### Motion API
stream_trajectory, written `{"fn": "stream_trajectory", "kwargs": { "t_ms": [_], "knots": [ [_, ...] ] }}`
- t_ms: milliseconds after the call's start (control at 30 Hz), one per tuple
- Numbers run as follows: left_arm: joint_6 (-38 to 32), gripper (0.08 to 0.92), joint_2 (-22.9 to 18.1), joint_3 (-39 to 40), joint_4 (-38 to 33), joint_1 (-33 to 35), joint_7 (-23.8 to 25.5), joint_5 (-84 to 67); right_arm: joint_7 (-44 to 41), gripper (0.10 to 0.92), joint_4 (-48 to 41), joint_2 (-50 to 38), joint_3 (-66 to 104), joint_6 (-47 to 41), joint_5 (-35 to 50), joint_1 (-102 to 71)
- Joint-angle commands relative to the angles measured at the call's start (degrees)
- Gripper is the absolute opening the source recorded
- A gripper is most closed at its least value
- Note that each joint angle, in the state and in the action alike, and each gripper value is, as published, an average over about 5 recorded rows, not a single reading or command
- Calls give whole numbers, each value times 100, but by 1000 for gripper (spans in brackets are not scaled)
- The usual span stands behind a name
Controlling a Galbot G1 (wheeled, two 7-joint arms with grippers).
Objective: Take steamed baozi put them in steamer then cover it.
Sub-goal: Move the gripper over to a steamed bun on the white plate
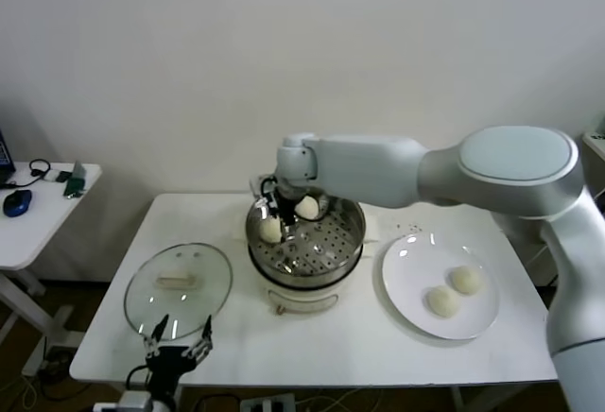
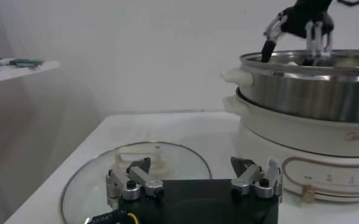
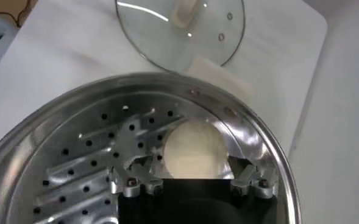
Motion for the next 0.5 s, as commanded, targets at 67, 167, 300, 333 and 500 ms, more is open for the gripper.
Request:
{"fn": "stream_trajectory", "kwargs": {
  "t_ms": [67, 167, 300, 333, 500],
  "knots": [
    [-9, 823, 1, 23, -13, 21, 4, 17, -974, 822, 1041, -1690, -425, 532, 439, 1500],
    [-29, 823, 11, 31, 19, 33, 1, 25, -1256, 823, 1638, -2612, -803, 709, 586, 2023],
    [-35, 823, 21, 39, 38, 36, 3, 27, -1283, 823, 2324, -3677, -1347, 799, 176, 2303],
    [-33, 823, 21, 42, 36, 33, 4, 28, -1238, 823, 2421, -3938, -1429, 800, -39, 2240],
    [-7, 823, 23, 43, 8, 26, 15, 44, -969, 823, 2436, -4850, -1347, 756, -1035, 1418]
  ]
}}
